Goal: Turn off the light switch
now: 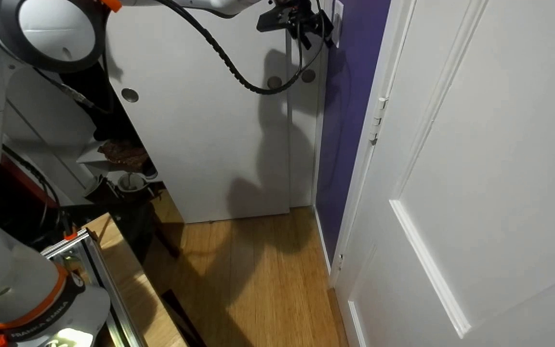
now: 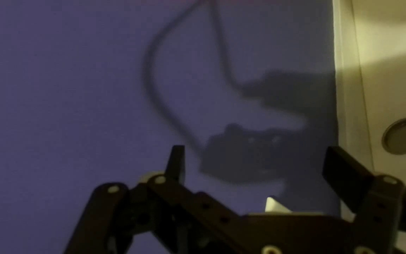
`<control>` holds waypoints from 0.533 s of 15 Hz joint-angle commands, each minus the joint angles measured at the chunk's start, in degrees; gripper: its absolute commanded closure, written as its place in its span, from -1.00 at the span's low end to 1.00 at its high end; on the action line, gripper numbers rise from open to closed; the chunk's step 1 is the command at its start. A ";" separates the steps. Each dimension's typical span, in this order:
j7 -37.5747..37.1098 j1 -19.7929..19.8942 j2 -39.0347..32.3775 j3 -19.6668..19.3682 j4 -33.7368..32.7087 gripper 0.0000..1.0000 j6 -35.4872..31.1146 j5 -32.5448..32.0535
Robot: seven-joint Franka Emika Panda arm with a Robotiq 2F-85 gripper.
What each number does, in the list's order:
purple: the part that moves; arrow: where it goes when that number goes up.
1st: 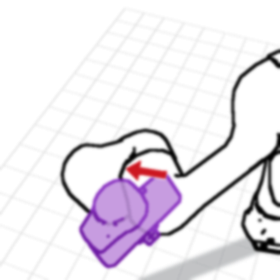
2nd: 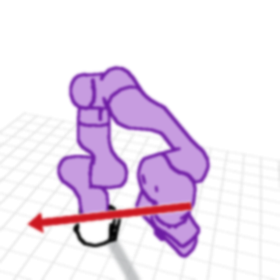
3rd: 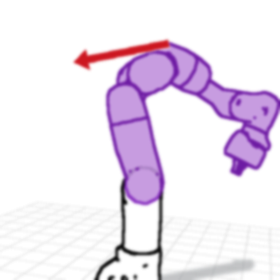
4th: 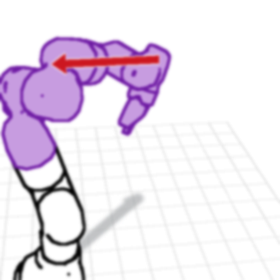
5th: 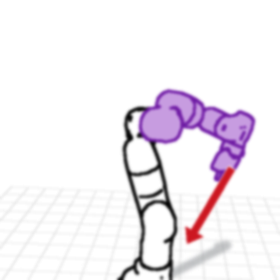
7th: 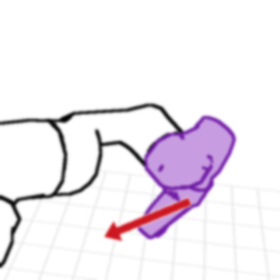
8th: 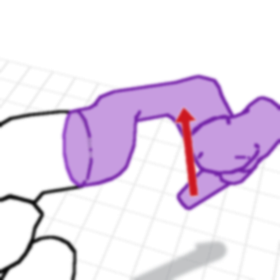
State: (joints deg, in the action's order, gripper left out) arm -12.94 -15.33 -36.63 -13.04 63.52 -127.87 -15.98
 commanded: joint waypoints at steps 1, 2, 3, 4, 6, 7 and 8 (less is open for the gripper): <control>8.06 0.33 11.44 3.62 13.79 -1.00 4.18 2.58; 9.78 0.46 13.67 4.31 16.22 -1.00 5.81 3.52; 11.07 0.44 16.24 4.82 18.66 -1.00 8.20 4.47; 13.42 1.14 18.62 5.98 21.11 -1.00 8.51 6.72; 15.99 4.31 23.95 10.39 25.91 -1.00 11.96 9.10; 16.78 5.11 26.41 11.18 28.58 -1.00 13.02 10.88; 17.02 6.10 28.81 12.14 31.01 -1.00 14.28 12.47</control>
State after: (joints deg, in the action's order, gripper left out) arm 1.24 -13.15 -17.24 -5.15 83.57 -115.92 -7.93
